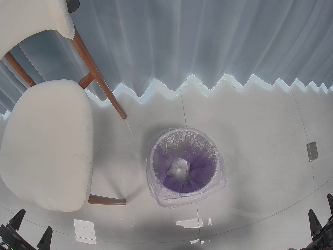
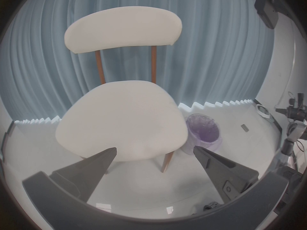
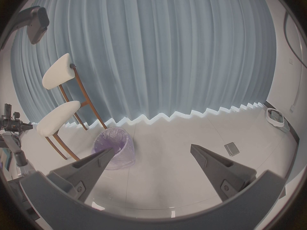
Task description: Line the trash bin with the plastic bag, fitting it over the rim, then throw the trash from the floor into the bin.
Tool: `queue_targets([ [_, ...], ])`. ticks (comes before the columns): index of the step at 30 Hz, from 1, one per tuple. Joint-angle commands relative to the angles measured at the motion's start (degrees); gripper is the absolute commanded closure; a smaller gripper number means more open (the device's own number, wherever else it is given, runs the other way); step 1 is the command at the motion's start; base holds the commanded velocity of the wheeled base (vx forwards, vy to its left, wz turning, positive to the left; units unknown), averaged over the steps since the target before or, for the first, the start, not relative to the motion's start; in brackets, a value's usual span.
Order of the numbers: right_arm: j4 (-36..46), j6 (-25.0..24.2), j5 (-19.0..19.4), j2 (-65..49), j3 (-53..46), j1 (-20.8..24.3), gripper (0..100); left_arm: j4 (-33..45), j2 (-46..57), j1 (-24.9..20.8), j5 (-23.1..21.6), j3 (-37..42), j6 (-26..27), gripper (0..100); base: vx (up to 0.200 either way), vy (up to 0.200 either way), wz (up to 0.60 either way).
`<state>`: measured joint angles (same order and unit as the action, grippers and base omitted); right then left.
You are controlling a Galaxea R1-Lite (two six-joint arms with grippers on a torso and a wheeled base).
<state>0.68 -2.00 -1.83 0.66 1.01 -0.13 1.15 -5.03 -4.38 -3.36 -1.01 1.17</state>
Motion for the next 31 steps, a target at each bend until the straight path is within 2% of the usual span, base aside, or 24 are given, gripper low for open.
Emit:
queue_targets([
  [1,0.11,0.24,-0.02,2.68,-0.66,-1.1,0,0.96,2.57,5.52,-0.85,1.01,0.85,0,0.0,0.0,0.0],
  [5,-0.51,1.21,0.6,2.07,-0.92,-0.04,0,1.05,5.03,4.55,-1.21,1.01,1.55,0,0.0,0.0,0.0],
  [7,-0.68,2.61,2.0,1.36,-1.01,1.01,0,1.14,5.03,4.55,-1.21,1.01,1.47,0,0.0,0.0,0.0],
  [8,-0.77,3.76,4.38,0.66,-1.01,1.01,0,1.14,5.03,4.55,-1.12,1.01,1.38,0,0.0,0.0,0.0],
  [16,-0.86,3.67,4.38,-0.66,-1.01,0.31,0,1.14,5.03,4.55,-0.94,1.01,0.68,0,0.0,0.0,0.0],
  [18,-0.42,0.24,1.13,-0.66,-0.84,0.31,0,1.14,5.03,4.55,-0.94,1.01,0.06,0,0.0,0.0,0.0],
  [31,-0.68,2.0,1.83,-0.66,-0.92,0.31,0,1.05,5.03,4.55,-0.77,1.01,-0.03,0,0.0,0.0,0.0],
])
